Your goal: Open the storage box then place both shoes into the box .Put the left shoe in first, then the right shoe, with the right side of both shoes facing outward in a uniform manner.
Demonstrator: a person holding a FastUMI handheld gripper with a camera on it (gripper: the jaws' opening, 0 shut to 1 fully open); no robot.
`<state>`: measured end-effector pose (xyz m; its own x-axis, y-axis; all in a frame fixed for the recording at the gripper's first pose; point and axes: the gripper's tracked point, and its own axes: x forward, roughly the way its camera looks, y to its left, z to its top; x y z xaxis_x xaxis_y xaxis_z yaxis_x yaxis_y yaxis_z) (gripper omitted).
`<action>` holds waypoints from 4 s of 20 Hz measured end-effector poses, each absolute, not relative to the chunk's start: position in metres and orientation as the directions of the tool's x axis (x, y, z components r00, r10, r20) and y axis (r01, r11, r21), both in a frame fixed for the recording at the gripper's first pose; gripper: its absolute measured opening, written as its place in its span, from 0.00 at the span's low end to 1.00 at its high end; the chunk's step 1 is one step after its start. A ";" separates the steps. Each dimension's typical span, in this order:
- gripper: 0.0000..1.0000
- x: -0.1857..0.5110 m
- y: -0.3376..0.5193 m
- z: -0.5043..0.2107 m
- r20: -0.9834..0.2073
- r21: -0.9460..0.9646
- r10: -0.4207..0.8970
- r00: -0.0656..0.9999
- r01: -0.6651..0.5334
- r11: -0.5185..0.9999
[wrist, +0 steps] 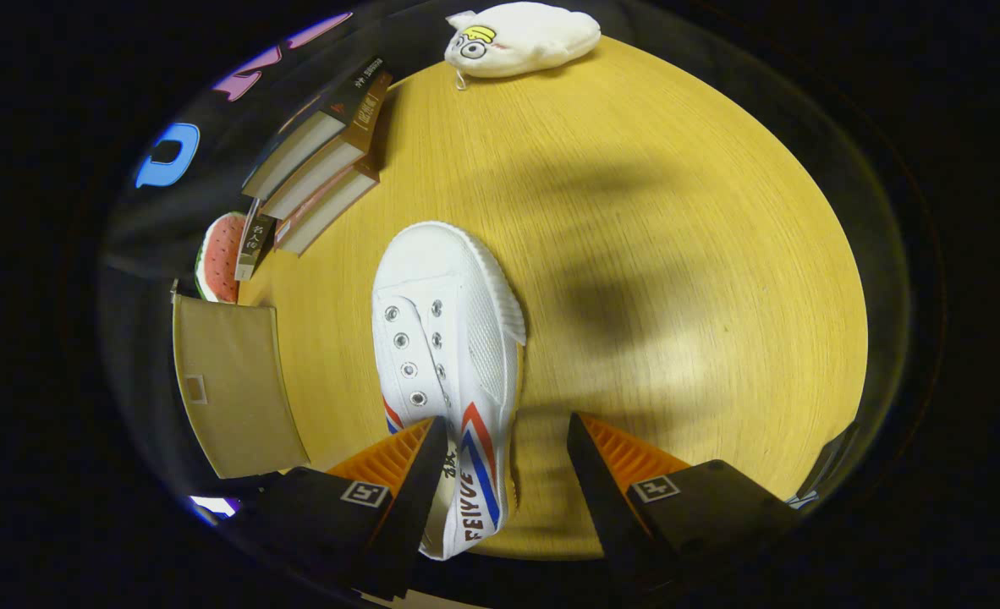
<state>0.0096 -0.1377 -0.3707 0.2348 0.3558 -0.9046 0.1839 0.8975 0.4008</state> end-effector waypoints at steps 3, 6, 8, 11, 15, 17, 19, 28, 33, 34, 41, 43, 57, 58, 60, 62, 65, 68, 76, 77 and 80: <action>0.68 0.012 -0.123 -0.374 -0.897 0.433 0.383 0.222 0.257 0.864; 0.49 0.008 -0.124 -0.372 -0.893 0.444 0.400 0.204 0.267 0.855; 0.37 0.008 -0.125 -0.374 -0.887 0.455 0.406 0.219 0.279 0.846; 0.18 0.004 -0.127 -0.364 -0.879 0.469 0.415 0.235 0.273 0.840; 0.11 -0.002 -0.112 -0.353 -0.863 0.502 0.439 0.249 0.324 0.802; 0.10 -0.007 -0.103 -0.340 -0.853 0.519 0.452 0.260 0.337 0.786; 0.10 -0.009 -0.093 -0.320 -0.843 0.533 0.458 0.282 0.332 0.778; 0.11 0.000 0.000 -0.207 -0.788 0.583 0.480 0.387 0.215 0.783; 0.10 0.002 0.076 -0.164 -0.760 0.602 0.495 0.422 0.167 0.781; 0.10 0.002 0.092 -0.158 -0.754 0.603 0.497 0.429 0.153 0.783; 0.10 0.006 0.196 -0.140 -0.733 0.609 0.537 0.417 0.052 0.791; 0.10 0.006 0.216 -0.146 -0.743 0.598 0.536 0.401 0.037 0.801; 0.99 0.028 0.223 -0.130 -0.707 0.546 0.476 0.523 -0.025 0.838; 0.99 0.029 0.215 -0.123 -0.700 0.527 0.459 0.548 -0.037 0.849; 0.99 0.031 0.201 -0.108 -0.677 0.494 0.426 0.601 -0.059 0.868; 0.99 0.032 0.184 -0.090 -0.653 0.452 0.390 0.649 -0.080 0.889; 0.99 0.040 0.157 -0.059 -0.589 0.370 0.332 0.737 -0.120 0.921; 0.99 0.049 0.138 -0.025 -0.491 0.321 0.312 0.813 -0.164 0.933; 0.99 0.049 0.048 0.065 -0.129 0.112 0.205 0.970 -0.191 0.975; 0.99 0.045 0.033 0.074 -0.089 0.090 0.184 0.979 -0.176 0.980; 0.99 0.038 -0.008 0.089 0.031 0.058 0.126 0.992 -0.127 0.990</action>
